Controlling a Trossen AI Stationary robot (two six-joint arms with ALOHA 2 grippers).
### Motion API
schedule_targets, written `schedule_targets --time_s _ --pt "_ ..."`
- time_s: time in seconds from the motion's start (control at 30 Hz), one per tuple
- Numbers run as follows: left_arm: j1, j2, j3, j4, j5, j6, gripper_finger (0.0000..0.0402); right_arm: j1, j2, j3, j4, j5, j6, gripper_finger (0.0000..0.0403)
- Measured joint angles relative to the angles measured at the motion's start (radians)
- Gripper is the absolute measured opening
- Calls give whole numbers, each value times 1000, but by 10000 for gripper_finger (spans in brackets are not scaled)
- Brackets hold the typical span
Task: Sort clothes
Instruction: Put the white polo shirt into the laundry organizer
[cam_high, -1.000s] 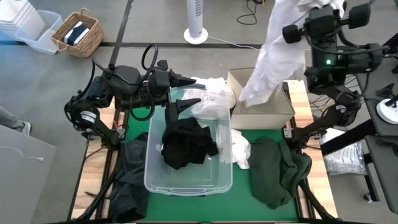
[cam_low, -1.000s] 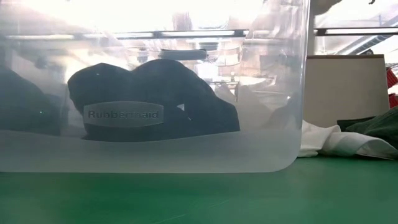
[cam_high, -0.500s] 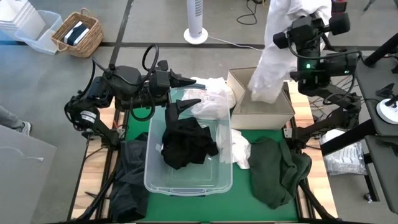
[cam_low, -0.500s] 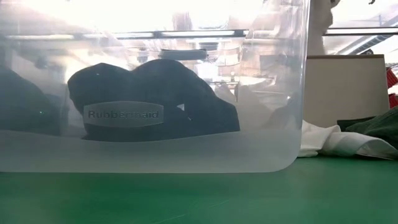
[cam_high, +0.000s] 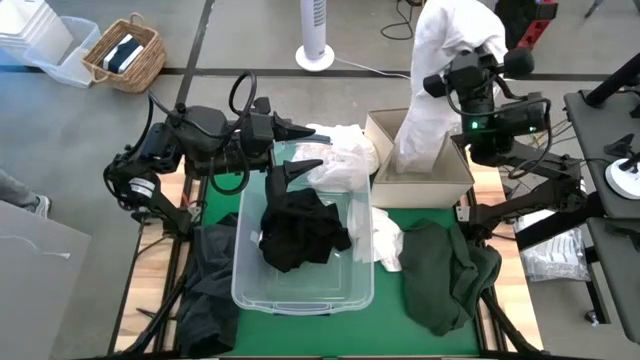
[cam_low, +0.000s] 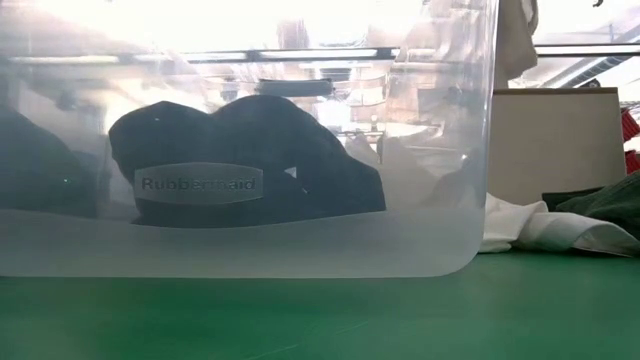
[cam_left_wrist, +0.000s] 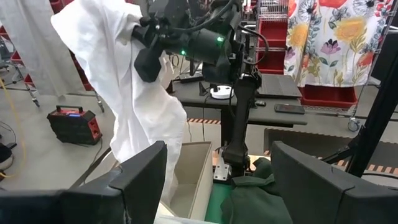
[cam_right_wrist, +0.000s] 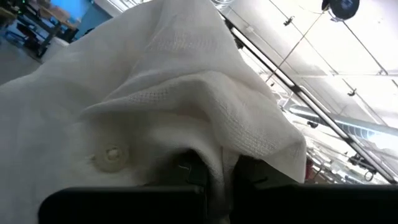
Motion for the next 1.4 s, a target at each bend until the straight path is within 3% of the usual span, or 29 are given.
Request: schedule_targets --time_s 0.37,1.0,1.4 --pt "0 0 0 -7 0 0 263 0 -92 -125 -137 -33 261 16" --pt "0 19 0 -19 2 0 263 -78 -223 -128 -671 -140 902 15" --pt "0 19 0 -20 2 0 263 -107 -212 -128 -905 -190 1118 15"
